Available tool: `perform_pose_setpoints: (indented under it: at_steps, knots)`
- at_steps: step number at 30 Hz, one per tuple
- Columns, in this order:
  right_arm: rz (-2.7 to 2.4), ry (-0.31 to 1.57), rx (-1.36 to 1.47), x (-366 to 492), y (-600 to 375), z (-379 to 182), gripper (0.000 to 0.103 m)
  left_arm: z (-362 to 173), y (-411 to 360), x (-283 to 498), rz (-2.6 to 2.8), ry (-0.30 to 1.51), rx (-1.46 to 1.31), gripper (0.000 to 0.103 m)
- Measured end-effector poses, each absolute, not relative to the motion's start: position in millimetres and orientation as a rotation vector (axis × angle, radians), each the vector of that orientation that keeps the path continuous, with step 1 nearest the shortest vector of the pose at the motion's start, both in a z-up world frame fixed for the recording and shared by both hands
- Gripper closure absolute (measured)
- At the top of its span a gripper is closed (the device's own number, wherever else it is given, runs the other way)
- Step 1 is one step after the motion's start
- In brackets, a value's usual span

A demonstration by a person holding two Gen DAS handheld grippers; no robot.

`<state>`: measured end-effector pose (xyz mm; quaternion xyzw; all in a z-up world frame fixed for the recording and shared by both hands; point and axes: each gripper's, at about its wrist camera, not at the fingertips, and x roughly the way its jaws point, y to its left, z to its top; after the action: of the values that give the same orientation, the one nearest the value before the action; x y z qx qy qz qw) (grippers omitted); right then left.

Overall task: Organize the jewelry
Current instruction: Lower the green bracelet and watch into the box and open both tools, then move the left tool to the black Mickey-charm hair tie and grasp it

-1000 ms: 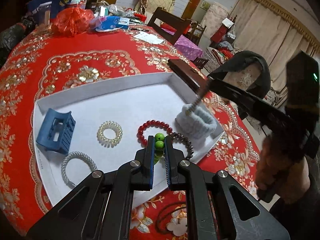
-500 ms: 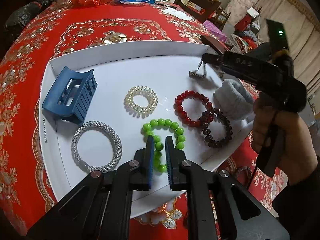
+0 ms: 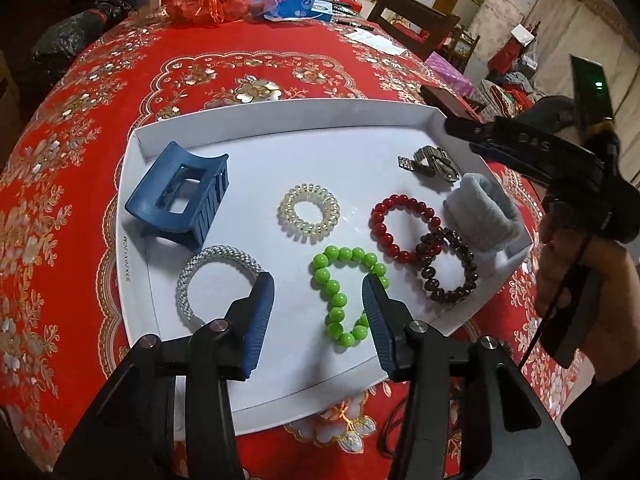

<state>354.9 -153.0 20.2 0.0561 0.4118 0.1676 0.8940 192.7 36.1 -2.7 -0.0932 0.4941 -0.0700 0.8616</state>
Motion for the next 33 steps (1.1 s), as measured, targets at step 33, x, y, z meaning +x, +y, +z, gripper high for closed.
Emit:
perform_pose_setpoints:
  at_steps: [33]
  knots:
    - [0.279,0.982,-0.183,146.5,-218.3,-29.4,0.031,26.0,6.6,101.0,-0.095,0.923,-0.062,0.054]
